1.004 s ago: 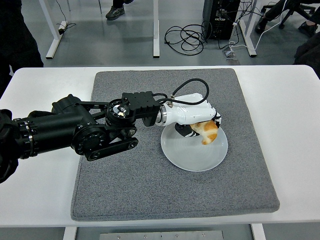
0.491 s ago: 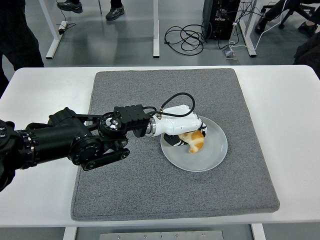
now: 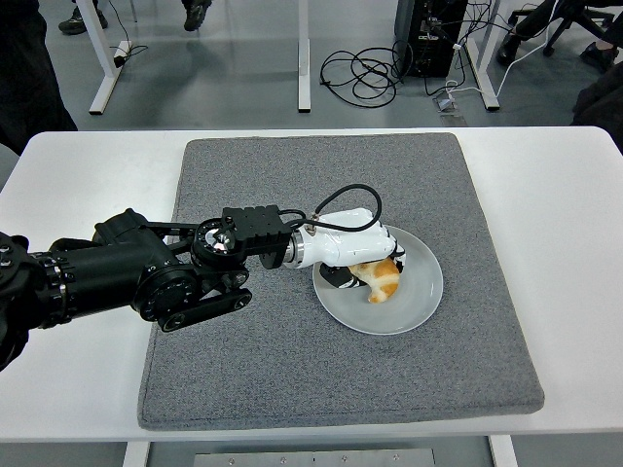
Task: Place the bread on the plate
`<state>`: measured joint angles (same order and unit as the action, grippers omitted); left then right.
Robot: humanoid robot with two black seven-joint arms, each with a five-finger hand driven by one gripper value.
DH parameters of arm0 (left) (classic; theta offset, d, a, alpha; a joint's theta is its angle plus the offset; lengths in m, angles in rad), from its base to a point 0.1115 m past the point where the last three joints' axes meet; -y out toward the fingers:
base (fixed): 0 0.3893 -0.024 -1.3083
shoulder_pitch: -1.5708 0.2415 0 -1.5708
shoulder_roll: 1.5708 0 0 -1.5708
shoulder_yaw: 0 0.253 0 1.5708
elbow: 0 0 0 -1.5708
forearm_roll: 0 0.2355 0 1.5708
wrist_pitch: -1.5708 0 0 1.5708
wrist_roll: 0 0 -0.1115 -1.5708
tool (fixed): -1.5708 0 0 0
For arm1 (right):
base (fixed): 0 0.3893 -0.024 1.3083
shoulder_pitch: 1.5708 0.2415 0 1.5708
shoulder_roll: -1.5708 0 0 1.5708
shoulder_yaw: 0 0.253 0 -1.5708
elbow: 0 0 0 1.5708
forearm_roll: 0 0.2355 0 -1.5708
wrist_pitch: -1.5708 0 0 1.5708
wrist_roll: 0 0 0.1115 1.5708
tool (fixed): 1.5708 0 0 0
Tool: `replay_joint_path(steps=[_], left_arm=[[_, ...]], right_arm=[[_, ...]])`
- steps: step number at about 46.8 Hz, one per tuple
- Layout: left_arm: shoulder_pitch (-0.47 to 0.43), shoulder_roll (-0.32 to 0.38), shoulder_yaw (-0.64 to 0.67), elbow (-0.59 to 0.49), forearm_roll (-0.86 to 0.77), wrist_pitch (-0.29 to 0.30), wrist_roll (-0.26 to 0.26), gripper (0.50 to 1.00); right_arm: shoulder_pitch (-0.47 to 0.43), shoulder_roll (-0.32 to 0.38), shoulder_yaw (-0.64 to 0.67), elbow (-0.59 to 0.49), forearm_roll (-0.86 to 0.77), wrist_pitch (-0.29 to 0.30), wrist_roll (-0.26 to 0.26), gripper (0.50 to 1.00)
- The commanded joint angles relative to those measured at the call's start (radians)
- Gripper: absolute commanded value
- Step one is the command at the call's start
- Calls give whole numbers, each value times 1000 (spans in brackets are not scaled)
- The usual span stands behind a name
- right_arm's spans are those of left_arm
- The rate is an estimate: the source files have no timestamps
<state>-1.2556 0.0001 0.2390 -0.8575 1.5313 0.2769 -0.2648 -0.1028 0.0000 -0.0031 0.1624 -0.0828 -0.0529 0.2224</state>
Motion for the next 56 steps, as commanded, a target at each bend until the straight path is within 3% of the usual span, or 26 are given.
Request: replay_joint_path(steps=[1, 2, 4, 5, 6, 8, 30, 43, 56], left_arm=[[1, 0, -4, 0, -7, -1, 6, 500], [1, 0, -6, 0, -11, -1, 7, 500], [4, 0, -4, 0, -31, -1, 7, 783], [4, 0, -3, 0, -42, -1, 7, 879], [4, 0, -3, 0, -52, -1, 7, 928], [2, 0, -1, -2, -68, -1, 7, 958], [-22, 0, -1, -52, -77, -10, -1, 974], [-87, 0, -1, -109, -83, -15, 4, 974], [-180, 89, -10, -141, -186, -18, -11, 974]], right_arm=[[0, 0, 0, 0, 0, 1, 0, 1000], [0, 0, 0, 0, 0, -1, 0, 1000], [0, 0, 0, 0, 0, -1, 0, 1000], [0, 0, 0, 0, 0, -1, 0, 1000], [0, 0, 0, -1, 0, 1, 0, 1000], [0, 0, 0, 0, 0, -1, 0, 1000], [0, 0, 0, 0, 0, -1, 0, 1000], [0, 0, 0, 0, 0, 1, 0, 1000], [0, 0, 0, 0, 0, -1, 0, 1000]])
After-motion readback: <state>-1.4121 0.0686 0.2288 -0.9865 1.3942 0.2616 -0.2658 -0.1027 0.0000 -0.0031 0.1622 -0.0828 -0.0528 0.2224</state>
